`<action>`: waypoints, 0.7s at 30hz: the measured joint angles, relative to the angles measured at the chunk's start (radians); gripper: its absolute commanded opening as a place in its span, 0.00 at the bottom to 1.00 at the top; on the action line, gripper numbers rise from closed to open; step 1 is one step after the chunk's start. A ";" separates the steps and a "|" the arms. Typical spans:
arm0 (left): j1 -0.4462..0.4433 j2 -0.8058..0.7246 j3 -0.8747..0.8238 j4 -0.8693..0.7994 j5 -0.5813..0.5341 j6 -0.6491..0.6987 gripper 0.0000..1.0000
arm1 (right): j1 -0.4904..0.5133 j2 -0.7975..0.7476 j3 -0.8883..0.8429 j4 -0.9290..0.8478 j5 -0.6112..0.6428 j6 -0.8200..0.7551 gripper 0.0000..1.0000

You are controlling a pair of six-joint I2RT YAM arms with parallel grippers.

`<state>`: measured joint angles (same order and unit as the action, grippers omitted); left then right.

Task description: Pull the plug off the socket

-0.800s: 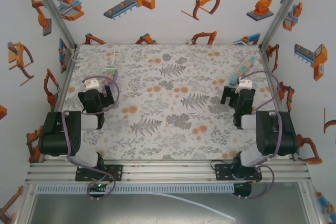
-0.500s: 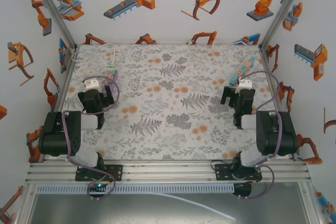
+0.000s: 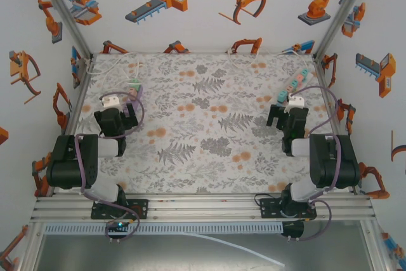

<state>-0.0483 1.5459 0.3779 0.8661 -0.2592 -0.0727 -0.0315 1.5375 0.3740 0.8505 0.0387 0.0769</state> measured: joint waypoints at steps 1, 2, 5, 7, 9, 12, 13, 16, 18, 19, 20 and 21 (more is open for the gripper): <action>0.000 0.000 0.000 0.000 0.007 0.001 0.97 | 0.000 0.000 0.000 0.001 -0.002 0.000 0.99; -0.001 0.000 0.000 0.001 0.010 0.002 0.97 | 0.000 0.000 0.000 0.003 -0.005 0.000 0.99; -0.010 -0.007 -0.005 0.003 0.011 0.006 0.97 | 0.000 -0.020 -0.008 -0.004 -0.003 0.000 0.99; -0.019 -0.068 -0.034 -0.010 0.001 0.010 0.97 | 0.000 -0.116 -0.014 -0.085 0.014 0.004 0.99; -0.037 -0.179 -0.059 -0.058 -0.018 0.018 0.97 | 0.000 -0.252 -0.010 -0.185 0.061 0.040 0.99; -0.085 -0.402 -0.050 -0.171 -0.061 0.032 0.97 | 0.000 -0.436 0.080 -0.405 0.159 0.147 0.93; -0.104 -0.483 -0.033 -0.221 -0.072 0.030 0.97 | 0.000 -0.465 0.125 -0.484 0.185 0.190 0.93; -0.145 -0.667 0.065 -0.422 -0.073 -0.020 0.97 | 0.000 -0.492 0.289 -0.686 0.238 0.294 0.92; -0.157 -0.735 0.153 -0.549 -0.041 -0.071 0.97 | 0.000 -0.450 0.401 -0.814 0.262 0.347 0.94; -0.163 -0.756 0.196 -0.599 -0.022 -0.095 0.97 | 0.000 -0.412 0.464 -0.877 0.271 0.372 0.94; -0.170 -0.772 0.240 -0.650 0.000 -0.124 0.97 | -0.001 -0.356 0.534 -0.942 0.275 0.396 0.94; -0.181 -0.779 0.286 -0.708 0.029 -0.156 0.97 | -0.001 -0.306 0.593 -1.000 0.280 0.412 0.95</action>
<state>-0.2295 0.7670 0.6643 0.1577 -0.2306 -0.2287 -0.0322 1.2312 0.9668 -0.1497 0.3183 0.4889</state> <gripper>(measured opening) 0.973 0.938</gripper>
